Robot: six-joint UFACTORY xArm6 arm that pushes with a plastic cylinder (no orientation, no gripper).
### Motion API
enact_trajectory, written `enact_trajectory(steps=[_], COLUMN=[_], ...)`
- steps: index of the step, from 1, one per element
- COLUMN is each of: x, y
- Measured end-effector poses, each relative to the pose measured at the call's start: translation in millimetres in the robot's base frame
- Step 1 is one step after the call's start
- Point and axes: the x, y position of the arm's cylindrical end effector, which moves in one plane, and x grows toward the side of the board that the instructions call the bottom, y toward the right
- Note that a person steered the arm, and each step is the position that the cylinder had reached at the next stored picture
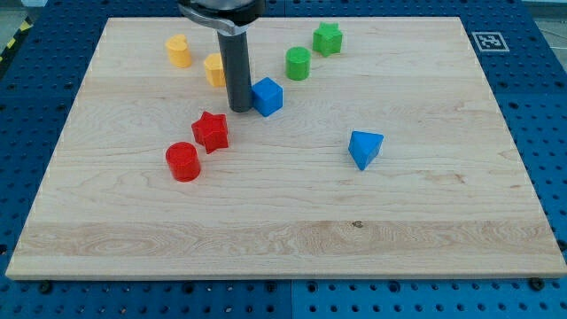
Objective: Push the red circle left to the red star
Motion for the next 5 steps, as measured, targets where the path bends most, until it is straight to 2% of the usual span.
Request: enact_trajectory(steps=[2,5], x=[0,41], y=[0,13])
